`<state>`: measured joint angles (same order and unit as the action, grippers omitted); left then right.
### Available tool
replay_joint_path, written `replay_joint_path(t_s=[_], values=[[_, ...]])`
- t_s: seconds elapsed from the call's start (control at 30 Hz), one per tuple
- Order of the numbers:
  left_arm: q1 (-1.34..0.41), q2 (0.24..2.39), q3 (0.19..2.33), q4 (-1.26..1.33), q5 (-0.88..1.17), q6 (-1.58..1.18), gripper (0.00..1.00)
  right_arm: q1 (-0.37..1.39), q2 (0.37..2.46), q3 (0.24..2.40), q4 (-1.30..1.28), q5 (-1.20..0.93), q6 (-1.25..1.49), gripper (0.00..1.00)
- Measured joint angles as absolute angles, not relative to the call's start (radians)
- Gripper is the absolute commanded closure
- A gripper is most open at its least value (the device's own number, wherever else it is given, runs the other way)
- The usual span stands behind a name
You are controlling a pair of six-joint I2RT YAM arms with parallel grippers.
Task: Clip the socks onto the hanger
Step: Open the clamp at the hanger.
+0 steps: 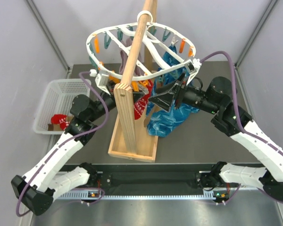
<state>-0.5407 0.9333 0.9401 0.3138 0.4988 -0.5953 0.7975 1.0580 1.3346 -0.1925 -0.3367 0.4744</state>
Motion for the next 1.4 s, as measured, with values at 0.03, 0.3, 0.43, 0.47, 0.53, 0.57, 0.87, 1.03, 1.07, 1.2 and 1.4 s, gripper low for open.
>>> replay_joint_path(t_s=[0.03,0.3,0.43,0.47,0.53,0.57,0.87,1.03,1.07,1.2,1.4], values=[[-0.564,0.943,0.942,0.314,0.487,-0.586,1.00,0.797,1.065,1.335,-0.185,-0.348,0.483,0.33],[-0.674,0.994,0.960,0.309,0.429,-0.520,1.00,0.797,1.084,1.335,-0.155,-0.390,0.505,0.37],[-0.694,1.003,0.966,0.310,0.418,-0.509,1.00,0.797,1.088,1.335,-0.140,-0.397,0.508,0.36],[-0.699,1.005,0.966,0.310,0.413,-0.506,1.00,0.797,1.092,1.335,-0.139,-0.399,0.507,0.35],[-0.704,1.007,0.966,0.310,0.406,-0.501,1.00,0.797,1.105,1.335,-0.138,-0.401,0.505,0.35],[-0.707,1.007,0.966,0.310,0.403,-0.501,1.00,0.797,1.112,1.335,-0.138,-0.401,0.504,0.35],[-0.712,1.006,0.966,0.299,0.377,-0.490,1.00,0.798,1.193,1.346,-0.111,-0.366,0.498,0.38],[-0.712,1.003,0.967,0.291,0.367,-0.487,1.00,0.802,1.197,1.358,-0.111,-0.354,0.499,0.46],[-0.712,1.003,0.967,0.290,0.365,-0.485,1.00,0.803,1.198,1.362,-0.113,-0.351,0.500,0.49],[-0.716,1.003,0.967,0.284,0.364,-0.479,1.00,0.803,1.207,1.378,-0.104,-0.317,0.504,0.72],[-0.716,0.973,0.969,0.257,0.359,-0.477,0.92,0.807,1.217,1.390,-0.100,-0.327,0.492,1.00]])
